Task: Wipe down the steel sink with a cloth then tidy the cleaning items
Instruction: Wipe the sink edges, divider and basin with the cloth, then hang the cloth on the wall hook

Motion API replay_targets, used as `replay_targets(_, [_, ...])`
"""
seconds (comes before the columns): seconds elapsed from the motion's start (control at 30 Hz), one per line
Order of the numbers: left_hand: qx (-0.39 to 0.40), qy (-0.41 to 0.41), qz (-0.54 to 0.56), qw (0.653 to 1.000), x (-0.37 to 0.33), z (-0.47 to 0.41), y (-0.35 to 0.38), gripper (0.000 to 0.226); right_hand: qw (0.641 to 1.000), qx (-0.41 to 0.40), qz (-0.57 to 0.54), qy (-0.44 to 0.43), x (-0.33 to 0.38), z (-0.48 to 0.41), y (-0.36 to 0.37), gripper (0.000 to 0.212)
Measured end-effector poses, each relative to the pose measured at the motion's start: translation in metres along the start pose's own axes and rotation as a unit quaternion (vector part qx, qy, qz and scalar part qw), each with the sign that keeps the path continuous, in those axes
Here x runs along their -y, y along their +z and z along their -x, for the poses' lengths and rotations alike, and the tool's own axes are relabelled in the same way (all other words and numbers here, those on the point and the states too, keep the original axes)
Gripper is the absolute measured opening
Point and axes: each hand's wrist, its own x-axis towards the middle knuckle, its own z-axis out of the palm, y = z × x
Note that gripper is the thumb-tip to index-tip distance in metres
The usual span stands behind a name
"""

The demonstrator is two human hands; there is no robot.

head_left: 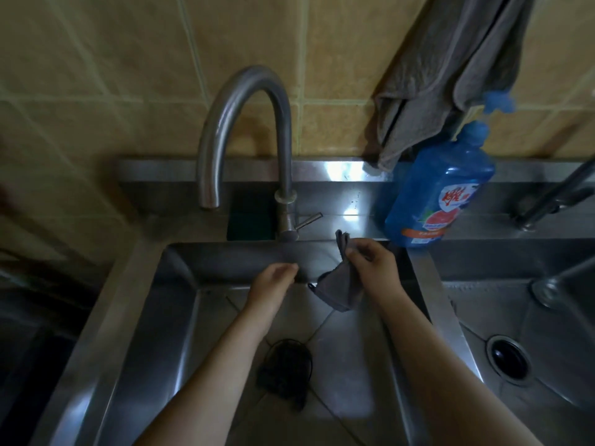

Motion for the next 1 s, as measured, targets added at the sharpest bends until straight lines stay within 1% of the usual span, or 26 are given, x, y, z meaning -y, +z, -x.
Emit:
replay_targets(0.1, [-0.023,0.023,0.033,0.999,-0.01,0.019,-0.01,0.004,0.997,0.003,-0.074,0.022,0.009,0.015,-0.006,0.011])
replay_targets(0.17, [-0.035,0.043,0.043,0.998,-0.018,0.035,-0.015,0.011,0.992,0.03,-0.114,0.037,0.017,0.024,-0.011,0.011])
replay_targets(0.23, [-0.052,0.066,0.055,0.995,-0.027,0.054,-0.017,0.013,0.987,0.056,-0.144,0.044,0.027,0.031,-0.018,0.01])
replay_targets(0.37, [-0.098,0.102,0.066,0.988,-0.035,0.096,-0.016,0.011,0.978,0.105,-0.181,0.013,0.044,0.046,-0.036,0.011])
replay_targets(0.5, [-0.151,0.131,0.082,0.976,-0.035,0.147,-0.003,0.021,0.966,0.15,-0.213,0.002,0.061,0.066,-0.059,0.012])
replay_targets(0.57, [-0.182,0.137,0.089,0.97,-0.035,0.172,0.005,0.021,0.958,0.177,-0.225,0.001,0.069,0.077,-0.069,0.011])
replay_targets(0.67, [-0.203,0.161,0.108,0.96,-0.039,0.209,0.014,0.008,0.95,0.222,-0.217,-0.019,0.084,0.095,-0.081,0.012])
replay_targets(0.73, [-0.209,0.186,0.113,0.953,-0.044,0.234,0.015,0.008,0.946,0.246,-0.206,-0.036,0.096,0.109,-0.084,0.017])
replay_targets(0.8, [-0.231,0.205,0.114,0.944,-0.049,0.257,0.014,0.008,0.941,0.261,-0.207,-0.053,0.107,0.121,-0.082,0.024])
replay_targets(0.9, [-0.281,0.222,0.121,0.926,-0.057,0.291,0.006,0.009,0.93,0.291,-0.212,-0.076,0.128,0.142,-0.076,0.017])
replay_targets(1.0, [-0.316,0.228,0.111,0.914,-0.061,0.322,-0.011,0.01,0.914,0.315,-0.239,-0.092,0.151,0.165,-0.061,0.015])
